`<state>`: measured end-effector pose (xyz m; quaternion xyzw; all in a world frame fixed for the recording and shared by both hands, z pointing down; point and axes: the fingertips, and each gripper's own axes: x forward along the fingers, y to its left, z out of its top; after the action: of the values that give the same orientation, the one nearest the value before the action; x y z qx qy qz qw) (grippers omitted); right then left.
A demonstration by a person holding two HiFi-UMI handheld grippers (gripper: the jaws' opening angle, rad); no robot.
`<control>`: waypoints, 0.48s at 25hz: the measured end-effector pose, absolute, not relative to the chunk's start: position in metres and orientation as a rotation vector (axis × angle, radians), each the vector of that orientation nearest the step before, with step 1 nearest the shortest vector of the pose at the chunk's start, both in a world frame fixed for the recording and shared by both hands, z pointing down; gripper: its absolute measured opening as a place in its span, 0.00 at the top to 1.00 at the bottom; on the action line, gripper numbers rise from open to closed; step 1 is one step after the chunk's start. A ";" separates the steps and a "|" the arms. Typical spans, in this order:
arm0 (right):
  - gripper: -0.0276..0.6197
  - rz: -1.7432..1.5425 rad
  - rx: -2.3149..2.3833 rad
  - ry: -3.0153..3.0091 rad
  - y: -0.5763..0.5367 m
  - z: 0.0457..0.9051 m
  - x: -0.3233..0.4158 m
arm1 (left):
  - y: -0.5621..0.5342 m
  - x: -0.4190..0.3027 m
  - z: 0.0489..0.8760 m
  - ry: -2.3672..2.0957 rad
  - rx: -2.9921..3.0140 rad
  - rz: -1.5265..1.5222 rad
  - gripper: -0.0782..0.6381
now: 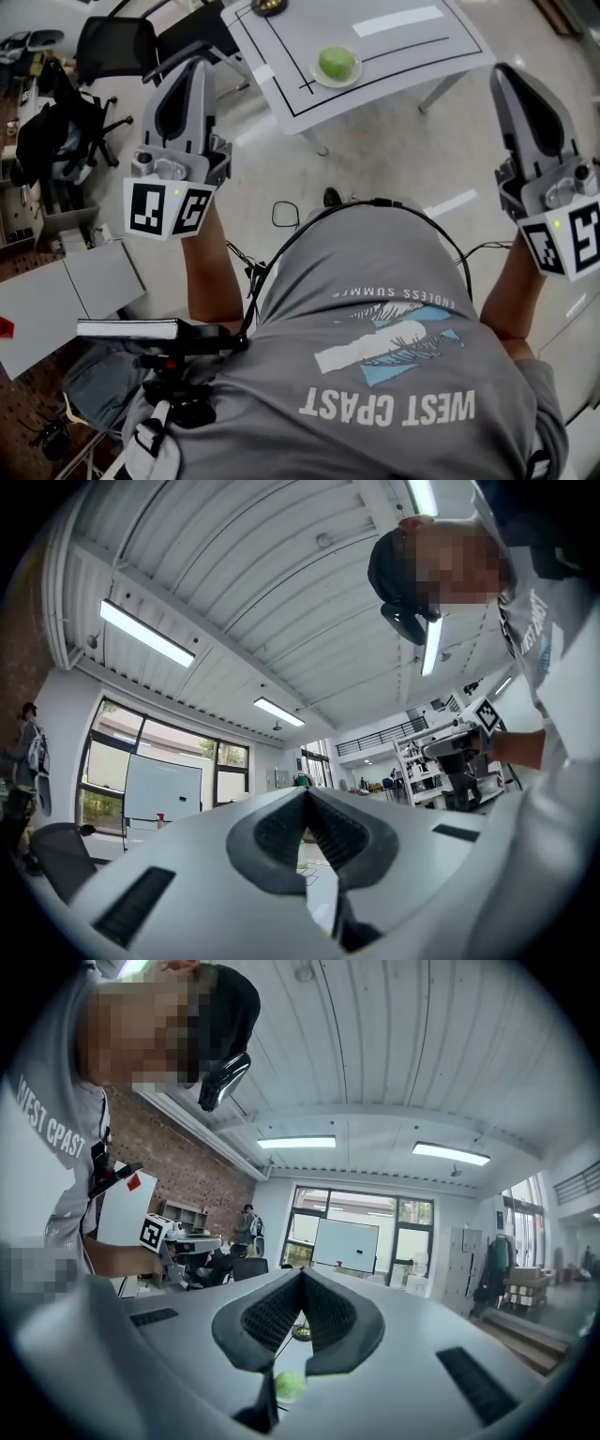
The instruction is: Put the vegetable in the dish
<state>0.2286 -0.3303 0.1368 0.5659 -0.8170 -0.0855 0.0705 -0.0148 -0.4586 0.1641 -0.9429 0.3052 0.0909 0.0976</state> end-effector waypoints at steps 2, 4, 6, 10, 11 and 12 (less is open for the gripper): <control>0.95 -0.265 1.702 -2.469 -0.314 0.136 0.238 | -0.439 -0.015 0.164 0.934 -2.777 0.266 0.88; 0.95 -0.258 1.701 -2.480 -0.295 0.140 0.250 | -0.418 -0.009 0.169 0.966 -2.775 0.253 0.88; 0.95 -0.243 1.694 -2.486 -0.273 0.145 0.265 | -0.397 0.002 0.181 0.995 -2.796 0.232 0.88; 0.95 -0.227 1.684 -2.491 -0.237 0.165 0.305 | -0.366 0.047 0.206 0.978 -2.847 0.203 0.88; 0.95 -0.213 1.687 -2.486 -0.231 0.170 0.317 | -0.361 0.063 0.210 0.964 -2.855 0.197 0.88; 0.95 -0.196 1.691 -2.478 -0.224 0.174 0.329 | -0.355 0.080 0.211 0.945 -2.863 0.195 0.88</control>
<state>0.3290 -0.2238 0.1743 0.5611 -0.8224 -0.0650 0.0676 0.0797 -0.3554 0.2115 -0.9459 0.3123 0.0643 0.0601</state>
